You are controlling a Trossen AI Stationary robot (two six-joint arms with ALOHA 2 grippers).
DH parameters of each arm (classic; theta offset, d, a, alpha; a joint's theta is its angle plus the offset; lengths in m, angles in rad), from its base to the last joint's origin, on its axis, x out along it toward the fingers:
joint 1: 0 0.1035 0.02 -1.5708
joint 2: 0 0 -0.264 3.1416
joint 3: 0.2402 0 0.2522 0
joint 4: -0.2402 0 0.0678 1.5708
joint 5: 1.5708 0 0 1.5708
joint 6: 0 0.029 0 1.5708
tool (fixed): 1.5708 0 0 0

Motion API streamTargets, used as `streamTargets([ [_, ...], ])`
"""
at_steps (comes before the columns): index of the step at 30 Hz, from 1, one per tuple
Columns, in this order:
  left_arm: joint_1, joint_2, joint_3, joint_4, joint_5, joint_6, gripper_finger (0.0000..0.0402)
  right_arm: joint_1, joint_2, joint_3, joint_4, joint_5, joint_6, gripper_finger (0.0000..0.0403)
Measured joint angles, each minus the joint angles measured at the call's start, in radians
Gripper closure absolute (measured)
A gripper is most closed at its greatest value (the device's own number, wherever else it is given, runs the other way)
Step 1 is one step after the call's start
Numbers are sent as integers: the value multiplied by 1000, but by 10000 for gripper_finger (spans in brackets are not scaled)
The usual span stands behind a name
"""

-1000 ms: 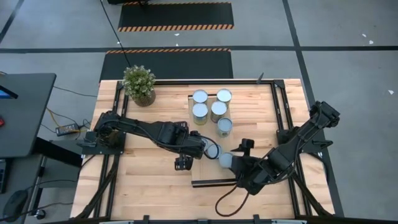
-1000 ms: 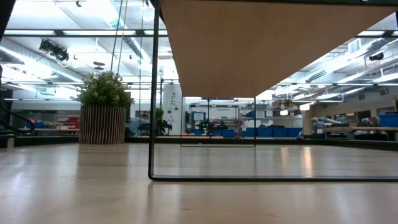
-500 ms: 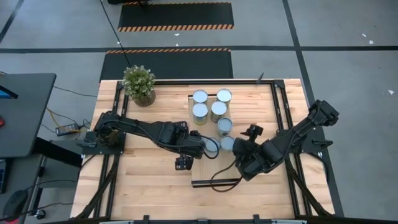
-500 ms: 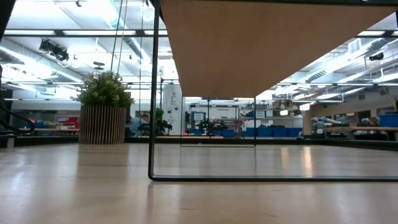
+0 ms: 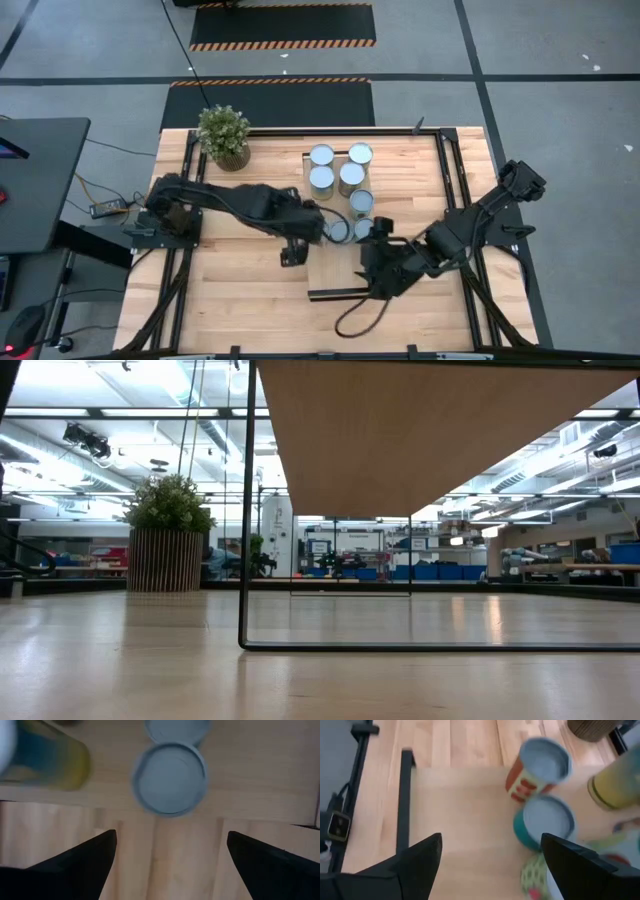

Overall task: Pick and place cans onto a shelf
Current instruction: Adjust the cans on the shelf

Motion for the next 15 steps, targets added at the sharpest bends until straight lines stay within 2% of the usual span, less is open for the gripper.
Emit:
streamTargets([
  [4, 0, -70, 1, 11, -74, 26, 15, -67, 1, 0, 71, -51, -37, 56],
  [10, -20, -177, -9, -26, -158, 26, 15, -148, 18, 1, 70, -157, -74, 56],
  [15, -63, -260, -113, -13, -232, -6, 15, -180, 67, 7, 80, -224, -112, 56],
])
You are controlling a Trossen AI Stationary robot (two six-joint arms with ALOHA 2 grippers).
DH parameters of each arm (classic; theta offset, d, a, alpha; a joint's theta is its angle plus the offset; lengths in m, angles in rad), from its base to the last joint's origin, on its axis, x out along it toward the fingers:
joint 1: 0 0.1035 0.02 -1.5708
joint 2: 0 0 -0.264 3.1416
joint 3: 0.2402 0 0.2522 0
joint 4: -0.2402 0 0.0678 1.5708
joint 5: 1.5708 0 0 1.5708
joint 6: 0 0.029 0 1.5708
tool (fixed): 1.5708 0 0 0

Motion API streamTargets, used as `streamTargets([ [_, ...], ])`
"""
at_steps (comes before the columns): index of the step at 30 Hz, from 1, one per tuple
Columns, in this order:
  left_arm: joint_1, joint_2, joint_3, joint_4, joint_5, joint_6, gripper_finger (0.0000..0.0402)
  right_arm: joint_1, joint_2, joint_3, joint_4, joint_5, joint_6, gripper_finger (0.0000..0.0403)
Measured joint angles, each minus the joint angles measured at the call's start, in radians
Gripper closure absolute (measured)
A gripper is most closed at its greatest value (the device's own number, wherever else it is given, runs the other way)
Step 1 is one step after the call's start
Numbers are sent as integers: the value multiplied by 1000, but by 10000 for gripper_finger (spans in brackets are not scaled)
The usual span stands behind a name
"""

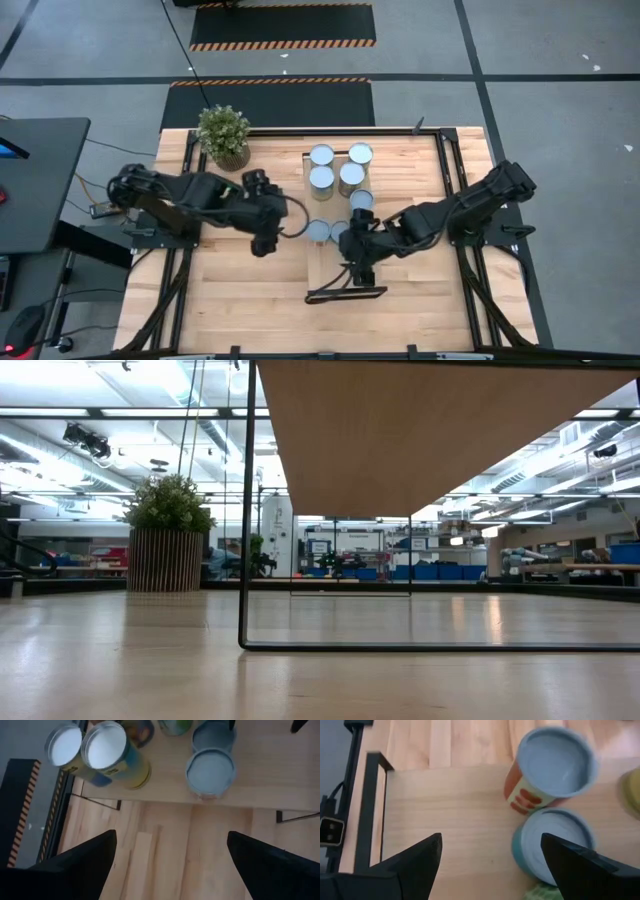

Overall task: Pick and place cans onto a shelf
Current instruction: Adjust the cans on the shelf

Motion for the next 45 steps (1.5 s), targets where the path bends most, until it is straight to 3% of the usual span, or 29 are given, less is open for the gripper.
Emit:
streamTargets([
  [10, -42, -129, -200, 64, -33, -119, 15, -75, 36, 0, -9, -143, -19, 56],
  [19, -57, -163, -213, 80, -42, -132, 15, -41, 45, 2, -8, -238, -28, 56],
  [28, -56, -162, -213, 80, -42, -129, 15, 11, 45, 2, 26, -407, -2, 56],
  [45, -56, -148, -267, 235, 14, -143, 15, 93, -9, 0, -182, -381, 168, 56],
])
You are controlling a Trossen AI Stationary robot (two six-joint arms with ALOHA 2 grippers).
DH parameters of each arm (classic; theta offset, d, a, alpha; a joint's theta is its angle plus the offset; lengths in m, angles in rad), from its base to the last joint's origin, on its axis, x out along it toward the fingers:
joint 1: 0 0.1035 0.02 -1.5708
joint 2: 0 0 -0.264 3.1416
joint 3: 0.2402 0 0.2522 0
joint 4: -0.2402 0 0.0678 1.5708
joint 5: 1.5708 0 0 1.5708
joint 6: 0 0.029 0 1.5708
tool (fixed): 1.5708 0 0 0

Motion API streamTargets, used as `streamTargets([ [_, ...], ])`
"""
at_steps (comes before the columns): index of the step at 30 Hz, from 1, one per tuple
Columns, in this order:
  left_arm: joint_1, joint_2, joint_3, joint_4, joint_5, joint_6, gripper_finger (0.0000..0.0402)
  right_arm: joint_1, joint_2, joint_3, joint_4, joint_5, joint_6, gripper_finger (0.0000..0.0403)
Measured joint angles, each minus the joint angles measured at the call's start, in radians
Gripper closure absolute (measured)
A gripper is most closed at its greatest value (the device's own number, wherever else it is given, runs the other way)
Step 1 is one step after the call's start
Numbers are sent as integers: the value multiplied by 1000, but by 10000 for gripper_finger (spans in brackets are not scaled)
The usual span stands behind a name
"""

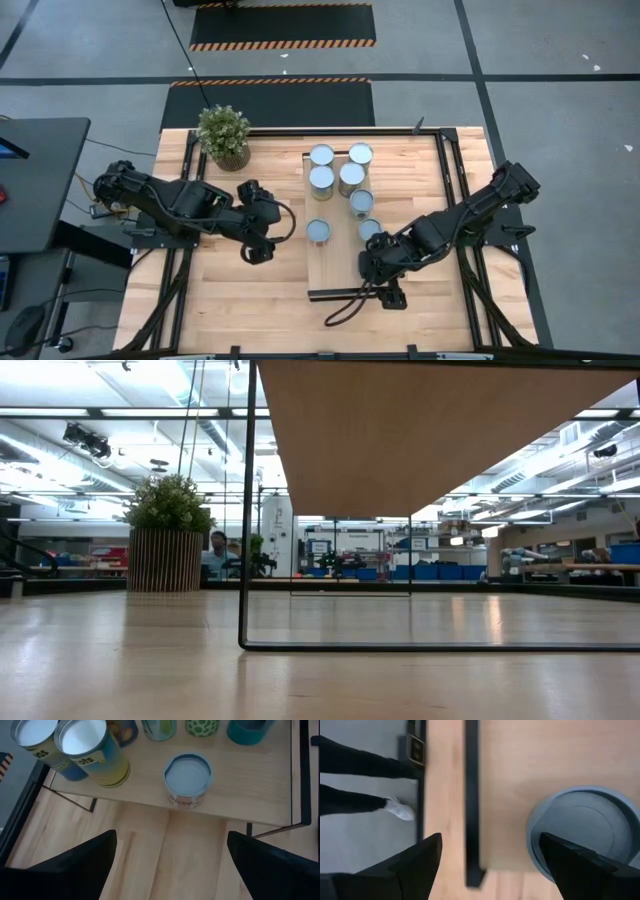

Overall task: Pick and place cans onto a shelf
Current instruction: Adjust the cans on the shelf

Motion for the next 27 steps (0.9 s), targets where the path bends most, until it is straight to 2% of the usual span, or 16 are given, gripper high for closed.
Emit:
streamTargets([
  [4, 0, 0, 0, 12, 0, 0, 15, 10, -11, 0, -63, 35, 2, 56],
  [27, 0, 0, 0, 51, 0, 0, 15, -19, -9, -3, -32, 136, -53, 56],
])
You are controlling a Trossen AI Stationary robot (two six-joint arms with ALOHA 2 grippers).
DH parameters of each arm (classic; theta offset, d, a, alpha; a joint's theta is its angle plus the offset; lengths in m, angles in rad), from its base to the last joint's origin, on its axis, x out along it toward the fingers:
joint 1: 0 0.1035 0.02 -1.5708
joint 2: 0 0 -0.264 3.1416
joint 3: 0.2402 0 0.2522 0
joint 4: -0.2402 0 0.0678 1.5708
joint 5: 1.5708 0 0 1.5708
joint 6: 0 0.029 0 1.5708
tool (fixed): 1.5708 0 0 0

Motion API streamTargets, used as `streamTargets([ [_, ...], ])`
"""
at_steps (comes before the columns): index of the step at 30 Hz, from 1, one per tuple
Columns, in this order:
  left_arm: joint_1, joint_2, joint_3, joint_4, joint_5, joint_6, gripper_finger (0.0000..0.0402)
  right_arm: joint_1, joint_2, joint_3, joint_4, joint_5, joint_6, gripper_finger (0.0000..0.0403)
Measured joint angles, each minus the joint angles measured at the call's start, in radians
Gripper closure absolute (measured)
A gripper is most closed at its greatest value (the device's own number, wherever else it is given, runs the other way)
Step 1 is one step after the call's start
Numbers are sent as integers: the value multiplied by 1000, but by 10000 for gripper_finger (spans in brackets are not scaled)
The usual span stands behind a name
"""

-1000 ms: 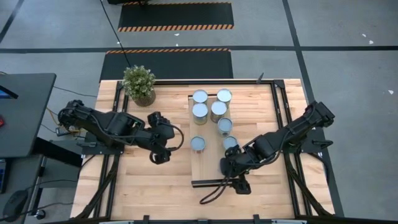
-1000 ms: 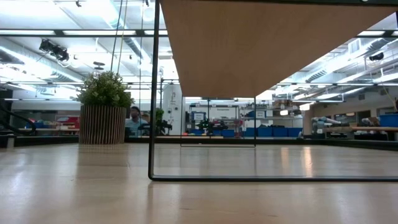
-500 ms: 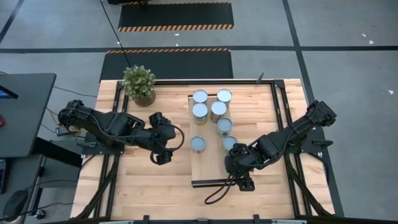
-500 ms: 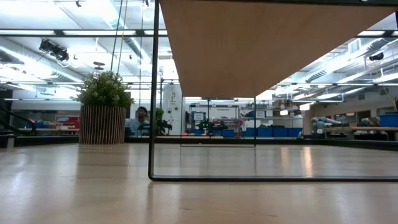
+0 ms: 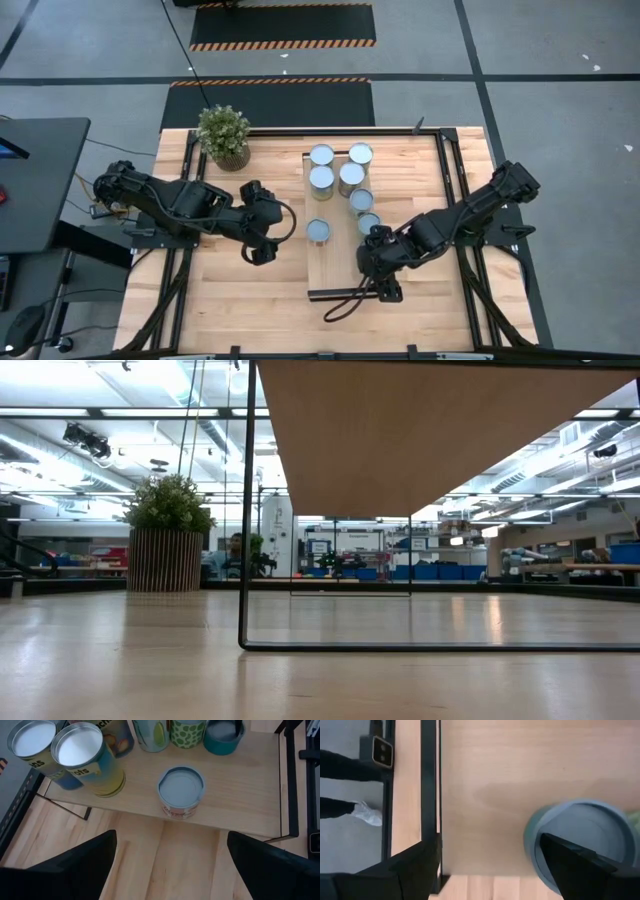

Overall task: Pick and place cans onto a shelf
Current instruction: Adjust the cans on the shelf

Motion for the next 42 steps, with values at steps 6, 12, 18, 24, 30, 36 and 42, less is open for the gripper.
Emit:
streamTargets([
  [6, 0, 0, 0, 0, 0, -1, 15, 0, 1, 0, 47, -2, 17, 56],
  [12, 0, 0, 0, 0, 0, -1, 15, -2, 1, 19, 29, 11, 42, 56],
  [18, 0, 0, 0, 37, 0, -5, 15, 12, 1, 161, -96, 136, 25, 56],
  [24, -12, 29, 0, 72, 52, -8, 15, 81, -18, 206, -348, 261, 42, 56],
  [30, -40, 102, 0, 31, 78, 19, 15, 122, -110, 79, -308, 341, 98, 56],
  [36, -31, 164, -1, 14, 92, 44, 15, 66, -199, -74, -192, 264, 119, 56],
  [42, -12, 183, -1, 98, 193, 53, 15, -14, -255, -182, -77, 211, 76, 56],
])
